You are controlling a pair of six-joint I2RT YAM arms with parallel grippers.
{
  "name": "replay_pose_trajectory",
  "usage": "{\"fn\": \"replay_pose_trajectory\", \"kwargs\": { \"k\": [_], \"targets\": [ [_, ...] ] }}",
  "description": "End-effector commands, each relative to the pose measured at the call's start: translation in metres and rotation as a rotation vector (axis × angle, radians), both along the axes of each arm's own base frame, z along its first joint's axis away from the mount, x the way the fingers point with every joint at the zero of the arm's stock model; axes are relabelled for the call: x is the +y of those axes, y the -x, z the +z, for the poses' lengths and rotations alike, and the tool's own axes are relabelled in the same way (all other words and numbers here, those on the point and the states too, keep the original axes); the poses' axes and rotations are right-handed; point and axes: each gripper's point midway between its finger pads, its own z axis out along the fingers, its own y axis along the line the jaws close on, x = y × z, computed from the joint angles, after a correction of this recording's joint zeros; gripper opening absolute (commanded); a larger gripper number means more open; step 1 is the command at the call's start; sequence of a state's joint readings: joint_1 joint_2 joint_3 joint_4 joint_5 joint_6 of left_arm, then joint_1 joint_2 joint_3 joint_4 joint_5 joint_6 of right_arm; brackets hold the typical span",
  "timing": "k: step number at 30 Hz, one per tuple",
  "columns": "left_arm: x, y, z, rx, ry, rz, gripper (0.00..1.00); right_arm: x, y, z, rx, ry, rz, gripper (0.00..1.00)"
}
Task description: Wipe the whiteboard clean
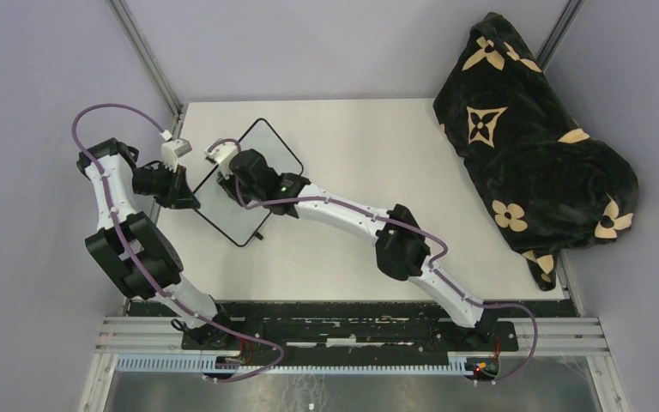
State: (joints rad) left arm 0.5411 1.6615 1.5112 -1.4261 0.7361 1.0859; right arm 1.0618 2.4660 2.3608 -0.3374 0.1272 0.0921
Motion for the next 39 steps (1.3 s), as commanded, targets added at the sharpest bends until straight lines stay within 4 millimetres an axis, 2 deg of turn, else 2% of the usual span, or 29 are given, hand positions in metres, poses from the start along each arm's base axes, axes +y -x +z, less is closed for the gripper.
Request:
{"fn": "replay_pose_trajectory", "kwargs": {
  "k": [1, 5, 11, 17, 22, 26, 28, 33, 35, 39],
  "targets": [
    [-0.003, 0.015, -0.007, 0.051, -0.038, -0.045, 0.03, 0.041, 0.045, 0.040, -0.022, -0.130, 0.125, 0.01],
    [-0.004, 0.017, -0.007, 0.054, -0.040, -0.045, 0.03, 0.048, 0.048, 0.041, -0.025, -0.154, 0.146, 0.01],
    [-0.004, 0.017, -0.006, 0.052, -0.041, -0.045, 0.03, 0.037, 0.021, 0.026, -0.007, -0.140, 0.080, 0.01],
    [-0.004, 0.018, -0.006, 0.052, -0.047, -0.045, 0.03, 0.012, -0.015, 0.018, -0.016, -0.102, -0.001, 0.01],
    [-0.004, 0.017, -0.006, 0.051, -0.046, -0.043, 0.03, -0.017, -0.048, 0.018, -0.035, -0.067, -0.064, 0.01],
    [-0.004, 0.017, -0.006, 0.051, -0.044, -0.044, 0.03, -0.036, -0.064, 0.015, -0.041, -0.034, -0.096, 0.01],
    [-0.005, 0.017, -0.005, 0.047, -0.041, -0.044, 0.03, -0.042, -0.065, 0.014, -0.046, -0.015, -0.099, 0.01],
    [-0.005, 0.015, -0.005, 0.046, -0.038, -0.043, 0.03, -0.040, -0.053, 0.003, -0.024, 0.013, -0.072, 0.01],
    [-0.005, 0.015, -0.004, 0.044, -0.038, -0.043, 0.03, -0.032, -0.039, -0.001, -0.020, 0.022, -0.043, 0.01],
    [-0.005, 0.015, -0.005, 0.047, -0.034, -0.043, 0.03, -0.010, 0.002, -0.010, -0.011, 0.040, 0.043, 0.01]
  ]
}}
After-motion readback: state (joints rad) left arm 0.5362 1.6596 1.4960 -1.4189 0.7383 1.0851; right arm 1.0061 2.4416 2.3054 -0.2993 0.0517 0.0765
